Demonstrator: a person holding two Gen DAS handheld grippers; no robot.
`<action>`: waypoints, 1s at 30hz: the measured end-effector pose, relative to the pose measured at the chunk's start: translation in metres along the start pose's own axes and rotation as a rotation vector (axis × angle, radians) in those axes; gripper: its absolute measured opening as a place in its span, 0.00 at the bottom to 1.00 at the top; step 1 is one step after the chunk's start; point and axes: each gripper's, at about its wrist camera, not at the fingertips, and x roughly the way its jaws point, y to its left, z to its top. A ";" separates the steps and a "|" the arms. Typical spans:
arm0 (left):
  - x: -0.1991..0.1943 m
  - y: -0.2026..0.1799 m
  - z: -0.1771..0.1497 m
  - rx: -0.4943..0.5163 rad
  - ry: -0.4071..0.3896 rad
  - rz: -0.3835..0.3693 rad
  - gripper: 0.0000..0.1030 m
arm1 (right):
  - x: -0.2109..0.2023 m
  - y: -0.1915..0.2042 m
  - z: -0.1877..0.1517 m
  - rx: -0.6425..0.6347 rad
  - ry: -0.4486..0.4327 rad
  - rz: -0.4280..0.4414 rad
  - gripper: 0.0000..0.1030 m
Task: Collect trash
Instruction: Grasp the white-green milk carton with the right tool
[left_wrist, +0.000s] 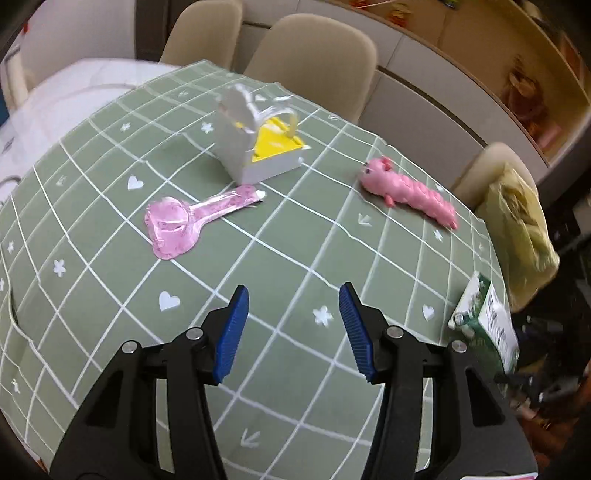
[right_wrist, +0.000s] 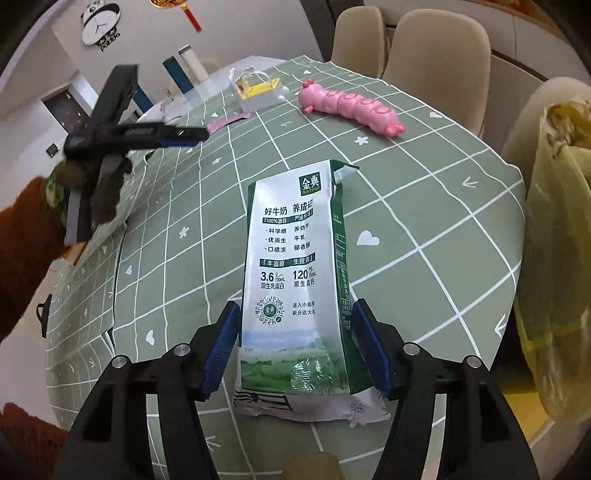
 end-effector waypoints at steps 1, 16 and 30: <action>-0.003 0.003 0.002 -0.001 -0.024 0.035 0.48 | 0.000 0.001 -0.001 -0.006 -0.001 -0.006 0.58; 0.047 0.070 0.054 -0.161 -0.078 0.333 0.49 | 0.008 0.028 -0.006 -0.079 0.015 -0.177 0.60; 0.025 -0.010 -0.005 -0.089 -0.023 0.060 0.49 | 0.006 0.029 0.020 -0.136 -0.014 -0.169 0.61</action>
